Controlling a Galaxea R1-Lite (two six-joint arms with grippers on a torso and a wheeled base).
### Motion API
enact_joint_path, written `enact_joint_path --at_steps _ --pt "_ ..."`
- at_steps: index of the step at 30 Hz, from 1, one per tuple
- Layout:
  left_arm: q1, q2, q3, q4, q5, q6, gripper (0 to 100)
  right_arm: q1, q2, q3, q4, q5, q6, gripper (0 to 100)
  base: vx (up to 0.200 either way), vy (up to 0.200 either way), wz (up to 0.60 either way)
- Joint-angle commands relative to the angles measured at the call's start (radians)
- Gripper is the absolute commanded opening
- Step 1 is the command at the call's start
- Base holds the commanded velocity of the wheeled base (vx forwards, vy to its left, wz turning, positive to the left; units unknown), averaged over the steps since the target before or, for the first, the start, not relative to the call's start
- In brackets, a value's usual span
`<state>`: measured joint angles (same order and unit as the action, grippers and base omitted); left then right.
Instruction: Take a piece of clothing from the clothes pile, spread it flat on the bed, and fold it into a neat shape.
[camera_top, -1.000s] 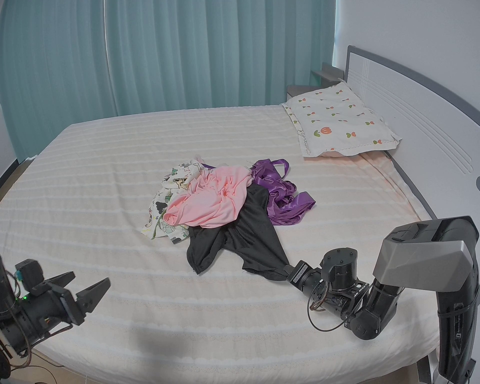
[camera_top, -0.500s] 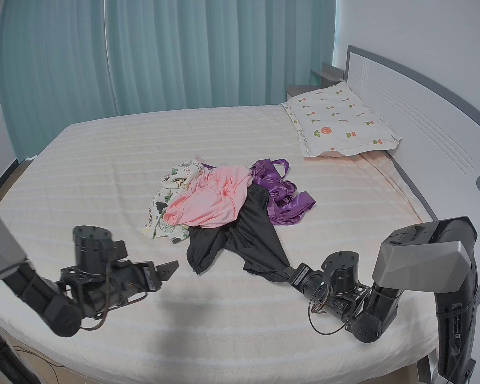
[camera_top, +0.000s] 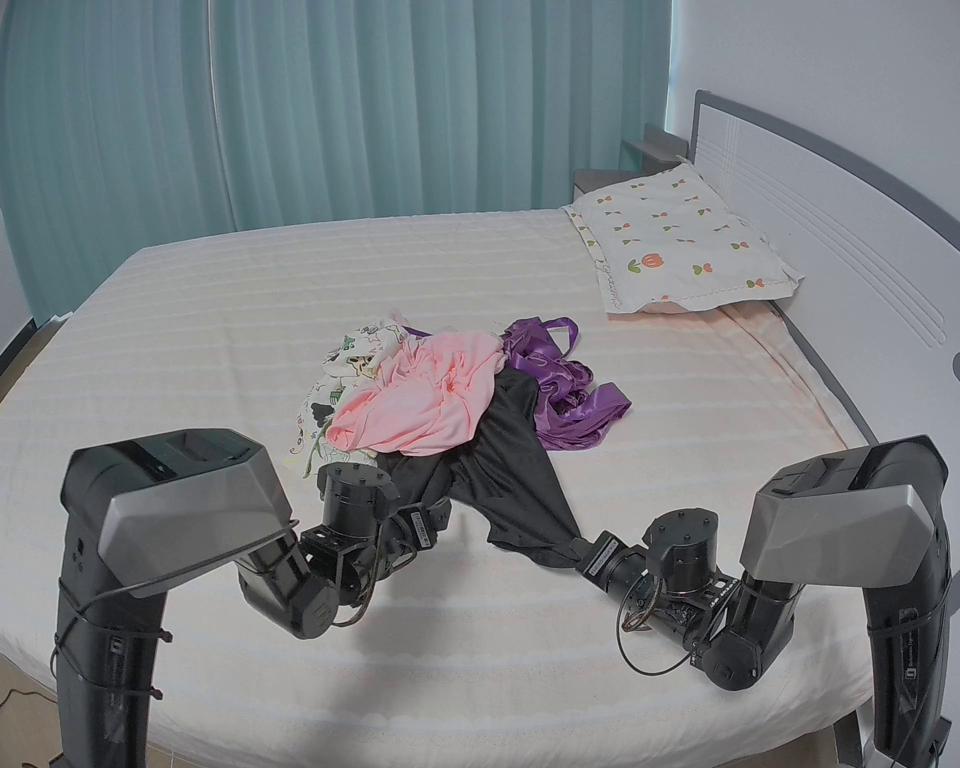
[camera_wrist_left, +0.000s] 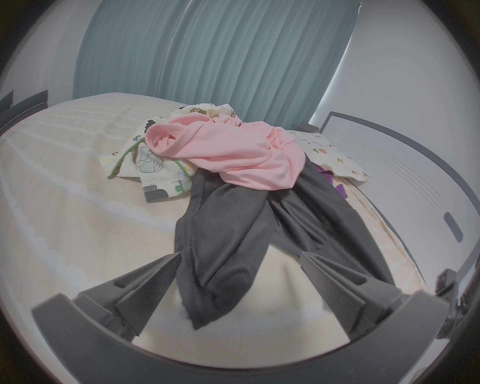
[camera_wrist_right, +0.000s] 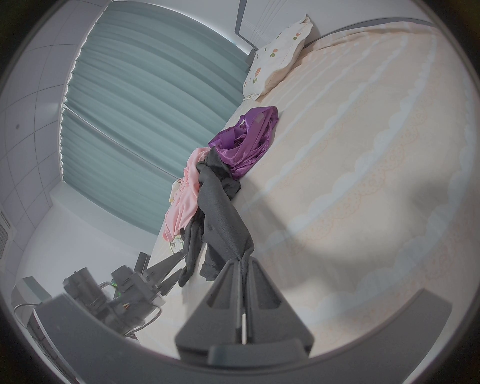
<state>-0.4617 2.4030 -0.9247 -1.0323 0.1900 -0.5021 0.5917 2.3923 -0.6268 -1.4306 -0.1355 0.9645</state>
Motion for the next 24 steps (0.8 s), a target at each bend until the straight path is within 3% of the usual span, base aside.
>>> enact_joint_path --at_steps 1,8,9,16,24 --pt "-0.006 0.13 -0.123 -0.008 0.052 -0.009 100 0.002 0.011 0.002 -0.01 -0.003 -0.001 0 0.0 0.0 0.0" --pt "-0.003 0.123 -0.125 -0.011 0.065 -0.009 100 0.002 0.011 0.004 -0.01 -0.003 -0.001 0 0.0 0.0 0.0" --pt "-0.002 0.114 -0.123 -0.015 0.091 -0.009 0 0.002 0.011 0.004 -0.01 -0.003 -0.001 0 0.0 0.0 0.0" --pt "0.0 0.053 -0.057 -0.02 0.111 -0.01 0 0.003 0.011 0.004 -0.011 -0.004 0.0 0 0.0 0.0 0.0" --pt "-0.014 -0.265 0.168 -0.022 0.098 -0.107 0 0.037 -0.079 0.05 -0.137 -0.006 -0.02 0 0.0 0.0 0.0"
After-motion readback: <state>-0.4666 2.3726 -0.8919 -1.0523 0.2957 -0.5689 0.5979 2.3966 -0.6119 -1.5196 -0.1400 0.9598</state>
